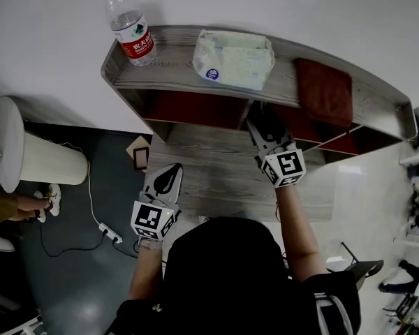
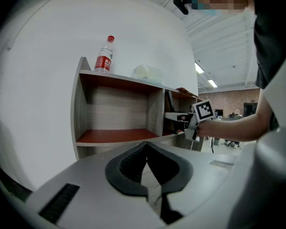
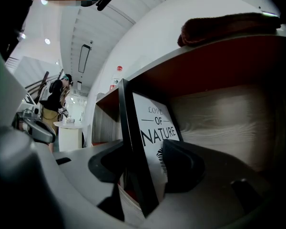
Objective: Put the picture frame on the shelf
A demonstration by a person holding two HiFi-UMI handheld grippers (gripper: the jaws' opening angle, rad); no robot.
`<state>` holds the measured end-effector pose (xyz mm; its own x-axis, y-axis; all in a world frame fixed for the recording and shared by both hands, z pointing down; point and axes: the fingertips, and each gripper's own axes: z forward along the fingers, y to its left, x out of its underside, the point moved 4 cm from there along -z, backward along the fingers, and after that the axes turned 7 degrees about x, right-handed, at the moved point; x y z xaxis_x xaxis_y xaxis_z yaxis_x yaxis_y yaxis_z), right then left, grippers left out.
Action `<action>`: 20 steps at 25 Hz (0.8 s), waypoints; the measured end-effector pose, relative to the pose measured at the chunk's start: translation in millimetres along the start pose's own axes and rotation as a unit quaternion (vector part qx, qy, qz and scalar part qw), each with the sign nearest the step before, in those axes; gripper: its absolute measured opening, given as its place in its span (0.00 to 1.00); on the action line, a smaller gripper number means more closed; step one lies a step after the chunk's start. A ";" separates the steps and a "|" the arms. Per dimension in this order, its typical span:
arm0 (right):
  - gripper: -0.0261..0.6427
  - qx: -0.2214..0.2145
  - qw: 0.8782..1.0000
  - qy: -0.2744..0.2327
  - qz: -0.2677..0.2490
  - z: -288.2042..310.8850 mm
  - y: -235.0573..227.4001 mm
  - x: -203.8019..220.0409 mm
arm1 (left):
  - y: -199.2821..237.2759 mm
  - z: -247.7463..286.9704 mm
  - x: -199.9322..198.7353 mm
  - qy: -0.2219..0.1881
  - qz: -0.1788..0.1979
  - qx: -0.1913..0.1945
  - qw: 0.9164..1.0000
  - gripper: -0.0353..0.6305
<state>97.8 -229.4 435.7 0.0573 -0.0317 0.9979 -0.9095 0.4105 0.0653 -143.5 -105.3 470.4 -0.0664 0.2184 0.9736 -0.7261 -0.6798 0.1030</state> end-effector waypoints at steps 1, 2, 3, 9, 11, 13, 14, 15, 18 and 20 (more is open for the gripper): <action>0.33 0.003 1.000 0.003 -0.002 -0.4 -0.4 1.1 | -0.2 0.1 0.2 0.000 0.000 0.000 1.000 0.06; 0.33 0.007 1.000 0.009 -0.004 -1.0 -1.0 2.9 | -0.5 0.1 0.4 -0.001 -0.001 0.001 1.000 0.06; 0.33 0.013 1.000 0.015 -0.007 -1.8 -1.8 5.5 | -0.9 0.1 0.6 -0.001 -0.001 0.002 1.000 0.06; 0.33 0.047 0.997 0.059 -0.001 -7.9 -8.1 26.1 | -2.4 -0.2 1.2 0.000 -0.001 0.004 1.000 0.06; 0.32 0.057 0.996 0.070 0.002 -9.9 -10.2 32.5 | -2.9 -0.1 2.0 0.000 -0.002 0.004 1.000 0.06; 0.30 0.065 0.995 0.078 0.007 -11.8 -12.0 37.7 | -3.9 0.2 2.5 0.000 -0.003 0.004 1.000 0.06; 0.29 0.068 0.995 0.078 0.009 -12.6 -12.7 39.1 | -4.5 0.3 2.6 0.000 -0.003 0.004 1.000 0.06; 0.28 0.070 0.994 0.077 0.011 -13.3 -13.2 39.6 | -5.1 0.4 2.6 0.000 -0.003 0.005 1.000 0.06; 0.26 0.069 0.995 0.071 0.012 -14.7 -13.6 39.0 | -6.8 -0.1 2.8 0.001 -0.004 0.005 1.000 0.06; 0.24 0.063 0.996 0.066 0.015 -15.4 -12.8 37.6 | -7.4 -0.8 2.7 0.001 -0.004 0.003 1.000 0.06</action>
<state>117.9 -221.7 472.4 0.0753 0.1029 0.9918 -0.9558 0.2909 0.0424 -138.9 -99.2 472.1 -0.0631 0.2253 0.9723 -0.7221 -0.6827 0.1113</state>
